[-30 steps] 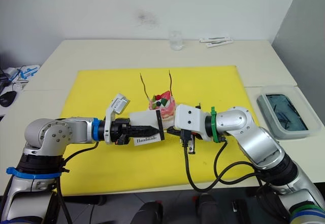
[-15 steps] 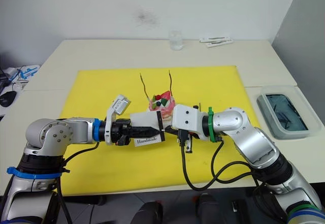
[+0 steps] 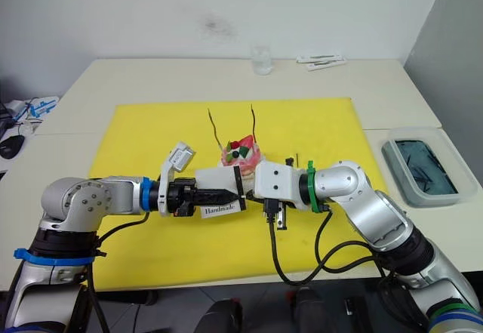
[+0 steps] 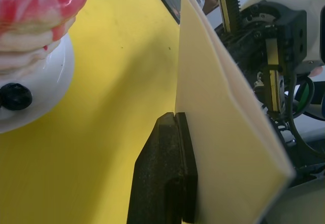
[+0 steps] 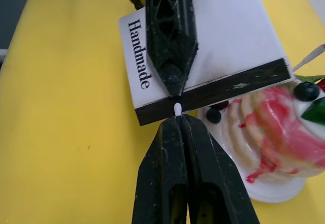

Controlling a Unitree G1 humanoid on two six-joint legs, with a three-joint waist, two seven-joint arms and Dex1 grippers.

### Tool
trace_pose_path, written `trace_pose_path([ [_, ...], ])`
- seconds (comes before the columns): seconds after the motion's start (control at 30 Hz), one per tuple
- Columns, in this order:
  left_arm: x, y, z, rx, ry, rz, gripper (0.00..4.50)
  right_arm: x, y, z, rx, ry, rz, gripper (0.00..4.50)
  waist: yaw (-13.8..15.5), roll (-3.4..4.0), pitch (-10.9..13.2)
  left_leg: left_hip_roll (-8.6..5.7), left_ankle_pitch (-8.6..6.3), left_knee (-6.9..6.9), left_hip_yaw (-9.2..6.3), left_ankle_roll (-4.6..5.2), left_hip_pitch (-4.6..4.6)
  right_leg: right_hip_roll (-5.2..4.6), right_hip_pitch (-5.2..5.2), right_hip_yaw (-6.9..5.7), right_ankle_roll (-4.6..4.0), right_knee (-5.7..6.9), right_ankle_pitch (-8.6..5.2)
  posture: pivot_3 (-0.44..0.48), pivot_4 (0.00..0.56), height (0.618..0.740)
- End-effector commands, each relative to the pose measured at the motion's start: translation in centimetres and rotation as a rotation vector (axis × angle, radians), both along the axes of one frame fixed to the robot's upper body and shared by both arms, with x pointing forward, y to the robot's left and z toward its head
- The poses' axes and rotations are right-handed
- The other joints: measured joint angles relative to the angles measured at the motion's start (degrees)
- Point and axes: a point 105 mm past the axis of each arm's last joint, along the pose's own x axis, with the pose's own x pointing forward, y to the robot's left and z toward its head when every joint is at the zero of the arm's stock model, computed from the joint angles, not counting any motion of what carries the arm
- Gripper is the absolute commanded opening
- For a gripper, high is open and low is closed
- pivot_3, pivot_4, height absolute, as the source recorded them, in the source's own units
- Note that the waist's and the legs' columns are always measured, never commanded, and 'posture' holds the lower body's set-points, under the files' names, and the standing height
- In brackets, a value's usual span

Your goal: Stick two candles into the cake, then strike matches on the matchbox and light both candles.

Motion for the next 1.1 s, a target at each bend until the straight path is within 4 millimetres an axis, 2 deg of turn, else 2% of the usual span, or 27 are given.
trace_pose_path([
  [0.03, 0.7, 0.1, 3.1, -0.083, -0.095, 0.009, 0.0, -2.6, -1.5, -4.5, -0.182, 0.094, 0.089, 0.04, 0.6, -0.08, 0.0, 0.0, 0.0, 0.0, -0.03, 0.0, 0.0, 0.0, 0.02, -0.03, 0.0, -0.02, 0.0, 0.0, 0.15, 0.74],
  [0.07, 0.8, 0.1, 3.2, -0.082, -0.099, 0.013, 0.0, -2.9, -1.9, -4.9, -0.203, 0.1, 0.099, 0.04, 0.7, -0.08, 0.0, -0.01, 0.0, 0.0, -0.07, 0.0, -0.04, 0.0, 0.02, -0.08, 0.0, -0.07, -0.01, 0.0, 0.15, 0.74],
  [0.23, 0.8, 1.1, 3.3, -0.06, -0.094, 0.041, 0.0, -2.2, -1.3, -1.2, -0.094, 0.061, 0.068, 0.04, -0.2, -0.04, 0.0, -0.02, 0.0, 0.01, 0.09, 0.0, 0.03, -0.05, 0.01, 0.04, 0.04, -0.07, 0.02, 0.0, 0.15, 0.74],
  [0.37, 0.1, 1.4, 2.8, -0.03, -0.088, 0.035, 0.0, -1.9, -1.3, 0.7, -0.024, 0.071, 0.036, 0.04, -0.3, -0.04, 0.0, 0.01, 0.0, 0.0, -0.04, 0.0, 0.04, 0.0, 0.0, -0.03, 0.0, 0.03, 0.0, 0.0, 0.15, 0.74],
  [0.67, -0.7, 2.4, 2.2, -0.002, -0.077, 0.055, 0.0, -1.1, -2.3, 2.5, 0.042, 0.098, -0.037, 0.04, -0.1, -0.04, 0.0, -0.02, 0.0, -0.01, -0.02, 0.0, -0.01, -0.03, 0.0, -0.03, -0.01, -0.02, -0.01, 0.0, 0.15, 0.74],
  [1.1, -0.8, 2.6, 1.7, 0.027, -0.076, 0.059, 0.0, -0.8, -1.6, 3.6, 0.098, 0.083, -0.046, 0.04, -0.1, -0.04, 0.0, -0.01, 0.0, 0.0, -0.01, 0.0, 0.0, -0.03, -0.01, -0.02, -0.01, -0.01, -0.01, 0.0, 0.15, 0.74],
])
